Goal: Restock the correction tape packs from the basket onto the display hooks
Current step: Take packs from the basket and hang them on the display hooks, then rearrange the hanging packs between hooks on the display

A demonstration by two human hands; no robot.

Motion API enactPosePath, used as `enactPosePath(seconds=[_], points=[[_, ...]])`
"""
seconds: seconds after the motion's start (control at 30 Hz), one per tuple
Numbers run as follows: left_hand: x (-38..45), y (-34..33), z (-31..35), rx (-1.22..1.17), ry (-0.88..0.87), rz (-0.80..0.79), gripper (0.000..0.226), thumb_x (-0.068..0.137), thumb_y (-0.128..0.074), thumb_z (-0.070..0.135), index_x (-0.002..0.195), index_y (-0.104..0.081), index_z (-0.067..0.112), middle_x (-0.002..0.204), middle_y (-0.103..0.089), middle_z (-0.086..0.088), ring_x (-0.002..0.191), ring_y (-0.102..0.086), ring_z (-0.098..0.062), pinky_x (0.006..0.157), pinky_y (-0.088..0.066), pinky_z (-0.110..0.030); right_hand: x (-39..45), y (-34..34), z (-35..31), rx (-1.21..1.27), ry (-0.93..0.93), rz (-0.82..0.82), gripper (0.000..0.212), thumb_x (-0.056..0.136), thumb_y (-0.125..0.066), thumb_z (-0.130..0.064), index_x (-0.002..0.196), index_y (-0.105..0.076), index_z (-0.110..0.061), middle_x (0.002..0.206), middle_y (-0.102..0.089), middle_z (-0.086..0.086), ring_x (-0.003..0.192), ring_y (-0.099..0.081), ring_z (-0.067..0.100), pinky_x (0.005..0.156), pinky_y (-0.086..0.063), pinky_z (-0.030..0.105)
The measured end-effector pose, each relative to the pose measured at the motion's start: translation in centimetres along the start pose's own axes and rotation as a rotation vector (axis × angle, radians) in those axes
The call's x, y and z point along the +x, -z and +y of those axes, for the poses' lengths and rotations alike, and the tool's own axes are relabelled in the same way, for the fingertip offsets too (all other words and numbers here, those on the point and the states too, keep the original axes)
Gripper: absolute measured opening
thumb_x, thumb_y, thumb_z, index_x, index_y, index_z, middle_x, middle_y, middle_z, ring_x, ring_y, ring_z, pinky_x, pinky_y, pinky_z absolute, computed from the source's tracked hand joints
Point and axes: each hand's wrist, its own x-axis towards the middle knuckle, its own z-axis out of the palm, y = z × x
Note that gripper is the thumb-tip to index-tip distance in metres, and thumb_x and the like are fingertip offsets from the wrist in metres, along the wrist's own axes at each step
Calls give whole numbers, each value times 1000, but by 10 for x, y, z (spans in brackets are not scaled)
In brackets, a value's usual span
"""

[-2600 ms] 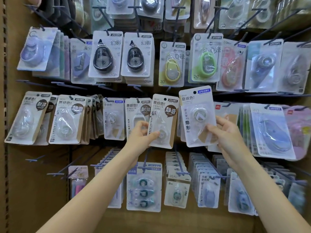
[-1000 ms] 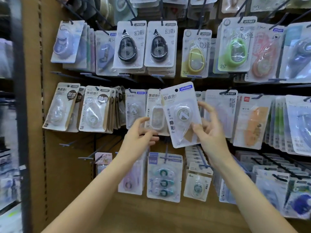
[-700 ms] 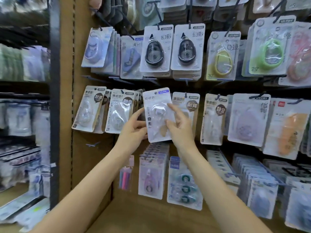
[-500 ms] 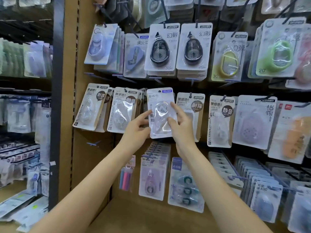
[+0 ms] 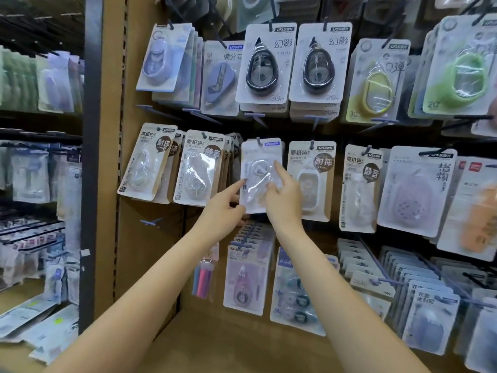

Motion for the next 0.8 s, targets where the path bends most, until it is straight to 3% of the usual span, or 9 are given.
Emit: enactPosePath(seconds=[0.07,0.13,0.23,0.33,0.4,0.5,0.6,0.7,0.8], points=[[-5,5,-7,94,12,11,56,92,-45,5,144,-33,22,111,-56,1,93,-63,-20,88,-53,-37,3,-10,-2,-158,-24,-48,60,96,-39,-4,150,-17,-18,147,-33,10,132,-37,23,108,-35,33],[-22,10,-17,146,14,48,51,92,-45,6,141,-38,21,122,-53,-1,101,-61,-16,86,-52,-28,-3,-19,-2,-217,-50,-112,70,93,-43,-2,150,-7,-17,148,-20,14,133,-31,28,110,-31,36],[-70,25,-32,149,-75,168,40,91,-45,1,127,-52,18,117,-58,2,96,-61,-3,79,-49,-12,-46,-32,10,-221,-17,-89,64,89,-48,0,145,-21,-12,147,-12,11,132,-26,25,99,-26,19],[-127,52,-53,189,-198,398,30,87,-44,-2,103,-60,16,98,-64,1,88,-63,-4,77,-52,-22,-119,-51,23,-193,227,-33,47,84,-51,3,130,-44,-8,140,-27,13,126,-32,18,95,-21,4],[-162,78,-75,207,-116,488,28,82,-42,0,97,-60,16,90,-63,1,83,-64,-7,76,-52,-24,-158,-70,30,-232,389,-42,40,80,-50,1,120,-52,-4,133,-36,20,125,-36,25,104,-22,12],[-227,125,-130,184,165,619,27,77,-41,3,90,-59,19,88,-63,1,81,-65,-13,73,-49,-22,-192,-103,30,-279,493,-131,36,78,-49,-1,113,-55,-2,127,-44,25,122,-40,30,107,-27,27],[-313,168,-205,200,518,752,30,78,-43,-4,90,-58,19,86,-62,-1,71,-62,-7,71,-49,-27,-223,-146,32,-276,544,-453,32,77,-44,-2,106,-58,-1,110,-54,21,106,-49,32,93,-35,32],[-414,187,-278,286,908,780,29,82,-46,-7,102,-63,3,93,-64,-11,87,-64,-26,84,-50,-37,-282,-217,65,-236,491,-968,30,75,-47,-6,101,-61,0,98,-60,18,94,-57,35,83,-37,32],[-508,183,-323,351,1179,771,26,83,-47,-8,105,-60,-2,97,-64,-13,85,-61,-25,73,-45,-17,-361,-294,124,-377,323,-1541,38,87,-54,-15,122,-52,1,118,-52,23,113,-51,35,97,-31,28]])
